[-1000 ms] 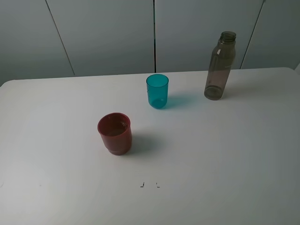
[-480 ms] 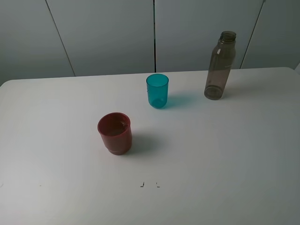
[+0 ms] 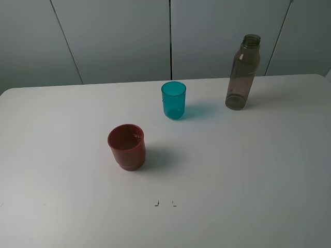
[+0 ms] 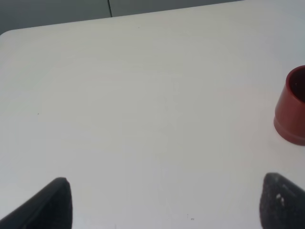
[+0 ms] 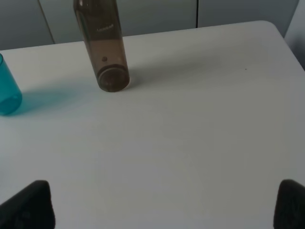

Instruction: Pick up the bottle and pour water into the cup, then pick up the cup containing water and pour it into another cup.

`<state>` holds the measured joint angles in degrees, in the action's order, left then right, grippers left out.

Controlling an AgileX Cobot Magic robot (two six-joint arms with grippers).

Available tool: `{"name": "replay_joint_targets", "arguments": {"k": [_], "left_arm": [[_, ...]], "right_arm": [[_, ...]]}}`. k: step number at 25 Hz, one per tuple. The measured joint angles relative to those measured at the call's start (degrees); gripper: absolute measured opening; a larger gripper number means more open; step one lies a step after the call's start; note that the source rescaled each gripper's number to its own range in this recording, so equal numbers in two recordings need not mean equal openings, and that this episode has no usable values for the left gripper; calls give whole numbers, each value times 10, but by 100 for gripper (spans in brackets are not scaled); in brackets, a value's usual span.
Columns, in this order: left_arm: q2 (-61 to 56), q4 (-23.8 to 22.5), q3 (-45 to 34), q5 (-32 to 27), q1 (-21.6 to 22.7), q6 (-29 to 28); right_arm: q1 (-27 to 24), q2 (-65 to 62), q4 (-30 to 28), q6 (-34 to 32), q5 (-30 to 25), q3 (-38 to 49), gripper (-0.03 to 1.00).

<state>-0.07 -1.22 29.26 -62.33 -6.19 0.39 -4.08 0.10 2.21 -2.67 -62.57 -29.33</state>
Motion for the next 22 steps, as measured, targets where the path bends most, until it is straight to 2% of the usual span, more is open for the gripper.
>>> {"name": "replay_joint_targets", "arguments": {"k": [22], "left_arm": [[0,0,0,0,0,0]], "right_arm": [[-7,0,0,0,0,0,100]]}}
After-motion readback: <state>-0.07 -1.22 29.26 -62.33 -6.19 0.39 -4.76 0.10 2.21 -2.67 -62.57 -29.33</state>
